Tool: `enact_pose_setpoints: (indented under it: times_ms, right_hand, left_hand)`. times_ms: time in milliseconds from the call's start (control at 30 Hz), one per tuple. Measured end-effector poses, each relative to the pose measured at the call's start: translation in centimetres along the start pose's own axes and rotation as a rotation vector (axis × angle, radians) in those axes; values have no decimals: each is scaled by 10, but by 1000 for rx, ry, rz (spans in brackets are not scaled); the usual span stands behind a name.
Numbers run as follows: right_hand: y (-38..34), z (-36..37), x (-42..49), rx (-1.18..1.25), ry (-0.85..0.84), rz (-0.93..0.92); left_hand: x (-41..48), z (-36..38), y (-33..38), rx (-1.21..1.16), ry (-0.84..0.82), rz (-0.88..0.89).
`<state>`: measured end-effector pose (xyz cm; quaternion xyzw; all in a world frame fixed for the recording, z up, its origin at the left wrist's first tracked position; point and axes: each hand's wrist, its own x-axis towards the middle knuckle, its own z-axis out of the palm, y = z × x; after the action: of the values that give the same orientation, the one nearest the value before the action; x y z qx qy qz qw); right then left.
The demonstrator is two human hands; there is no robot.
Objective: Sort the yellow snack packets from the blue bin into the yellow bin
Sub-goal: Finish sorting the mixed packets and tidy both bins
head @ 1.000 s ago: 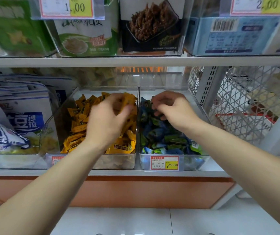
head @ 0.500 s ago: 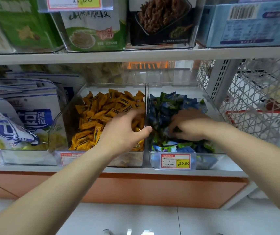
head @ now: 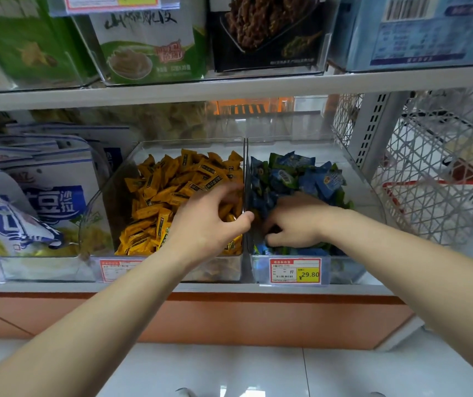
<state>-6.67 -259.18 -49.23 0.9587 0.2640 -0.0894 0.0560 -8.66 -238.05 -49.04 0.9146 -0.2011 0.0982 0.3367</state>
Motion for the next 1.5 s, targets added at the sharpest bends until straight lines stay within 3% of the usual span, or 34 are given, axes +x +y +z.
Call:
enact_pose_setpoints:
  times_ms: [167,367,433,500,600,733,1067,1233,1400,1500]
  right_hand:
    - [16,-13,-5,-60,-130,85]
    - [11,-16,0,-158,-28,274]
    - [4,-18,4,-148,83,213]
    - [-3,-19,6,62,160,81]
    - [-11,-16,7,307,-8,20]
    - [-8,-7,7,220,-279,90]
    - [-3,-17,17,218,-547,103]
    - [3,-10,2,236,-230,111]
    - [15,-30,-22,613,319,212]
    - [11,-37,-29,881,428,150]
  left_hand:
    - [2,1,-2,-9,-2,-7]
    - [2,0,-2,-9,-8,-10]
    - [2,1,-1,-7,-1,-16]
    - [2,1,-1,-9,0,-21]
    - [2,2,-2,-6,-2,-24]
    - [0,1,-1,2,-5,-26]
    - [-1,-2,4,-1,-31,-28]
    - [1,-2,3,-29,-31,-35]
    - [3,-2,13,-26,71,53]
    - [7,-3,25,0,108,178]
